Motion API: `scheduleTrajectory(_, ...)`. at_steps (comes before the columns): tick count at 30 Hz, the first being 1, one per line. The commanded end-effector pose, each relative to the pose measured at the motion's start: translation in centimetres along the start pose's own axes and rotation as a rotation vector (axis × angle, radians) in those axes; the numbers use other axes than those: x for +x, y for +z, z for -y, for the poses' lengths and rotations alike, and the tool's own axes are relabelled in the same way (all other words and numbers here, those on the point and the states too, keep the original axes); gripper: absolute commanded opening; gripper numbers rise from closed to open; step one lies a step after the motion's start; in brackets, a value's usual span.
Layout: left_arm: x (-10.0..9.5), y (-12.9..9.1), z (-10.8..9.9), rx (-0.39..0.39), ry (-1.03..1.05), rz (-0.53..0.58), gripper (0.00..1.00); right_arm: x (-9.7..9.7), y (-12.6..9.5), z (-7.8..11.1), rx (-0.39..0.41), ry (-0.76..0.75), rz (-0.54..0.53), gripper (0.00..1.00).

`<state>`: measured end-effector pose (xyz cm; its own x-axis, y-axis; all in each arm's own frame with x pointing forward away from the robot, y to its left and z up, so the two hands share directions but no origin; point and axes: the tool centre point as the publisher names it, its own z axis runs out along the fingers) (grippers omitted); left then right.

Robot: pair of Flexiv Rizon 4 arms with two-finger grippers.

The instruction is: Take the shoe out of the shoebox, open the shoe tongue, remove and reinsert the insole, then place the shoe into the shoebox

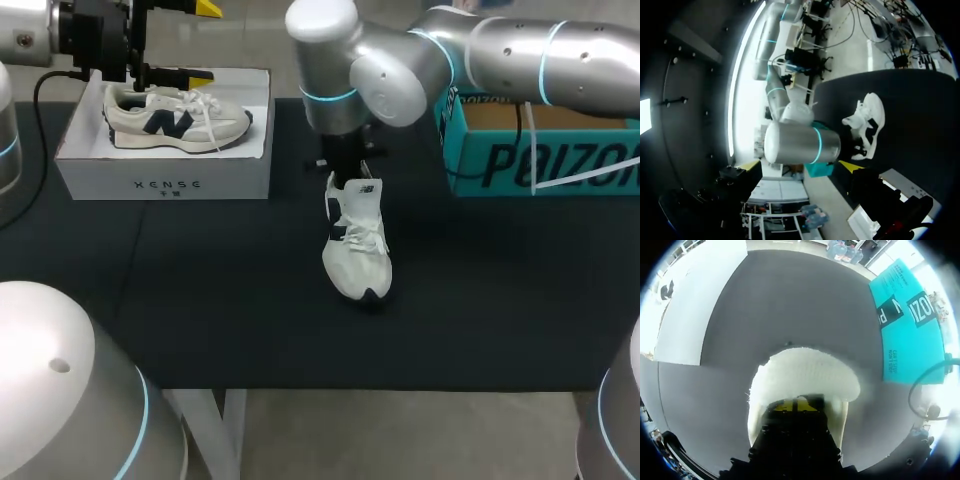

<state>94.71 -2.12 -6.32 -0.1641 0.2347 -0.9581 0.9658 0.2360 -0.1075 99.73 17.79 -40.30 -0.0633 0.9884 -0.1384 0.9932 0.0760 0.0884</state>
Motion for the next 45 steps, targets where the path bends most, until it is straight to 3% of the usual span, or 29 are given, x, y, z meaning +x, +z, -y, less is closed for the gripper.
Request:
scheduleTrajectory(1,0.0,0.0,-0.1,0.001,0.001,-0.004,1.00,-1.5,-1.4,0.7,-0.030,0.019,-0.017,0.00)
scheduleTrajectory(14,0.0,0.0,-0.1,0.001,0.001,-0.004,1.00,-0.9,1.4,0.9,0.050,0.044,-0.017,0.00)
scheduleTrajectory(32,0.0,0.0,-0.1,0.001,0.001,-0.004,1.00,-1.0,-5.0,2.2,0.003,0.078,-0.006,0.00)
scheduleTrajectory(45,0.0,0.0,-0.1,0.001,0.001,-0.004,1.00,-0.9,-5.0,4.0,0.046,0.083,-0.022,0.00)
